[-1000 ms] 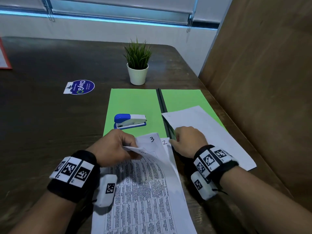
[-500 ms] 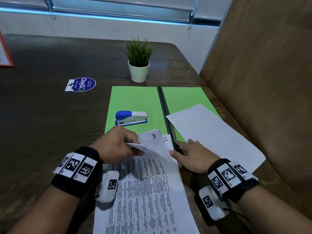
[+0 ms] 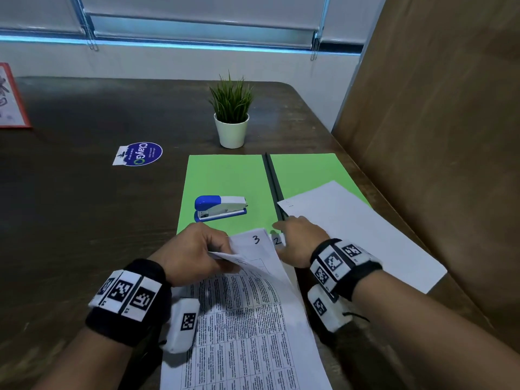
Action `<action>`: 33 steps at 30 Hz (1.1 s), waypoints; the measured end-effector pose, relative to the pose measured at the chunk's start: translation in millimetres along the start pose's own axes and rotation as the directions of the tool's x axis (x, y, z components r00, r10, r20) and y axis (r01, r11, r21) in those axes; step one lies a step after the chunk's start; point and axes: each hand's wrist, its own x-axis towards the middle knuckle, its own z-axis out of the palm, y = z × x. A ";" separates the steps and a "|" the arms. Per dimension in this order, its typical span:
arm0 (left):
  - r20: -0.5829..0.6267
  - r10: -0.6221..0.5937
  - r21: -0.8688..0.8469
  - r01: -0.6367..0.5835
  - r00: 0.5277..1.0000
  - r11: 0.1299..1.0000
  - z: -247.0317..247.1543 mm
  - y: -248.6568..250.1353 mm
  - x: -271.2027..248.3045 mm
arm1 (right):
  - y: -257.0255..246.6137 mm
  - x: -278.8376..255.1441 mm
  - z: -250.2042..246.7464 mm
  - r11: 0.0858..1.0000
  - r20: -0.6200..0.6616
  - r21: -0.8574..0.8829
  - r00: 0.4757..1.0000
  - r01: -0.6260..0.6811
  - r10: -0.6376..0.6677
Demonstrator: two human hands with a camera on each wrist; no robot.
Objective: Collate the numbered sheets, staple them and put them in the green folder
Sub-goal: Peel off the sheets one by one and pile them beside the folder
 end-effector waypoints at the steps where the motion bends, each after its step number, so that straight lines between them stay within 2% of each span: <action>1: 0.004 -0.004 -0.003 0.004 1.000 1.000 -0.4 0.7 -0.1 | 0.2 3.7 0.3 1.000 0.017 -0.025 1.000 0.000 0.001; 10: 0.014 -0.018 -0.023 0.019 1.000 1.000 -0.1 3.1 -1.0 | 1.4 6.8 3.7 0.997 -0.048 -0.048 0.997 0.060 -0.062; 13: 0.014 -0.020 -0.019 0.020 1.000 1.000 0.1 4.4 -1.1 | 3.0 -1.1 5.3 0.992 -0.165 -0.060 0.979 0.108 -0.116; 14: 0.012 -0.017 -0.018 0.018 1.000 1.000 -0.4 4.9 -1.3 | 3.1 -2.8 4.4 0.993 -0.218 -0.021 0.969 0.116 -0.118; 16: 0.010 -0.011 -0.016 0.011 1.000 1.000 -1.7 6.5 -2.2 | 4.1 -4.0 4.4 0.978 -0.256 0.179 0.965 0.108 -0.060; 18: 0.005 -0.006 -0.016 0.006 1.000 1.000 -3.8 8.0 -3.5 | 8.8 -4.7 3.4 0.918 -0.122 0.395 0.992 0.019 0.032; 19: 0.005 -0.001 -0.017 0.001 1.000 1.000 -4.8 8.5 -4.2 | 11.7 -6.1 2.7 0.903 -0.017 0.427 0.998 -0.041 0.054; 21: 0.005 0.000 -0.016 0.000 1.000 1.000 -5.9 9.3 -5.4 | 13.2 -16.7 3.4 0.934 0.222 0.334 0.974 -0.123 0.048; 22: 0.004 -0.003 -0.013 0.003 1.000 1.000 -6.3 9.0 -5.5 | 13.0 -21.3 5.0 0.952 0.251 0.283 0.967 -0.115 0.043; 23: 0.005 -0.005 -0.010 0.005 1.000 1.000 -6.8 8.6 -5.4 | 12.1 -25.4 4.2 0.958 0.198 0.273 0.980 -0.088 0.034; 24: 0.008 -0.004 -0.004 0.004 1.000 1.000 -7.5 7.8 -5.3 | 9.7 -30.4 2.3 0.956 0.070 0.288 0.997 -0.044 0.025; 25: 0.012 -0.002 0.008 0.002 1.000 1.000 -8.4 7.1 -4.9 | 7.1 -35.6 1.3 0.949 -0.063 0.316 0.998 -0.003 0.024; 26: 0.014 -0.005 0.026 0.005 1.000 1.000 -9.8 5.9 -4.7 | 3.8 -41.5 0.2 0.937 -0.142 0.347 0.990 0.029 0.022; 27: 0.018 -0.012 0.041 0.011 1.000 0.999 -11.5 5.0 -4.7 | 0.3 -47.7 -1.5 0.935 -0.139 0.352 0.990 0.047 0.003; 29: 0.022 -0.021 0.043 0.020 1.000 0.999 -15.7 2.6 -6.0 | -6.2 -60.8 -0.1 0.961 0.028 0.272 0.997 0.058 -0.069; 30: 0.023 -0.024 0.037 0.023 0.999 0.999 -18.1 2.0 -6.6 | -7.7 -65.2 3.0 0.970 0.073 0.233 0.993 0.072 -0.091; 31: 0.024 -0.026 0.033 0.025 0.999 0.999 -20.2 1.8 -7.4 | -7.5 -67.1 4.5 0.970 0.053 0.228 0.994 0.081 -0.095; 33: 0.022 -0.019 0.045 0.018 1.000 0.999 -22.4 1.7 -7.5 | -2.1 -63.4 2.9 0.940 -0.082 0.336 0.996 0.056 -0.030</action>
